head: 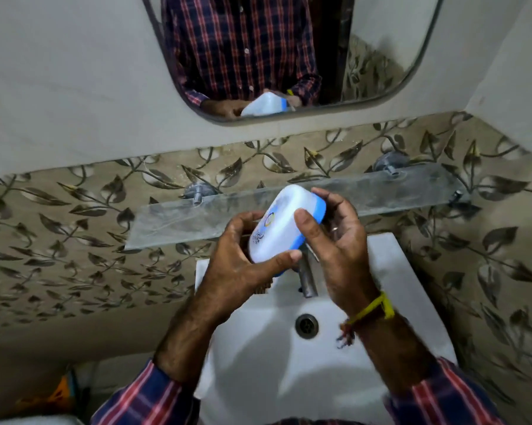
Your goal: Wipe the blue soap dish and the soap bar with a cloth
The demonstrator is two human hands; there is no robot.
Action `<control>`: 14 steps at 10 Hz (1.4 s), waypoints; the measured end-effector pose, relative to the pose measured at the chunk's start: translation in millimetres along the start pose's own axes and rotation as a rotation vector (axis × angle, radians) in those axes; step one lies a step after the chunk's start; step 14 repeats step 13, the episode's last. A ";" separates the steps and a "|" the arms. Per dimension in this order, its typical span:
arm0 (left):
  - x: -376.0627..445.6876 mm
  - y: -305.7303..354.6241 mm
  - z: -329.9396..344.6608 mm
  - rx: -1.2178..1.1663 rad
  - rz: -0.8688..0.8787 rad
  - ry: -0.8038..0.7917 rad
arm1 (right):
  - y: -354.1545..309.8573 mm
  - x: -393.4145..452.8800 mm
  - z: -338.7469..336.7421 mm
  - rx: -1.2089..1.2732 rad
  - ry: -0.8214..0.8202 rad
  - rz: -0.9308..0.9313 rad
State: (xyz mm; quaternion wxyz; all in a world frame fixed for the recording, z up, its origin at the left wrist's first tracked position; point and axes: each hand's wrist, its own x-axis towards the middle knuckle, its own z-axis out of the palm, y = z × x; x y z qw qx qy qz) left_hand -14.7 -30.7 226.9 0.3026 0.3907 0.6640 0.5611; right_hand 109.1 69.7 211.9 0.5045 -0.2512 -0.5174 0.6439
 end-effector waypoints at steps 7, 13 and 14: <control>100.0 -12.8 -13.5 0.607 0.366 -0.013 | 17.3 57.2 -33.4 -1.049 -0.033 -0.244; 6.5 -35.2 23.8 0.754 0.589 0.579 | 12.4 -2.0 -49.0 -0.884 0.088 -0.493; 6.5 -35.2 23.8 0.754 0.589 0.579 | 12.4 -2.0 -49.0 -0.884 0.088 -0.493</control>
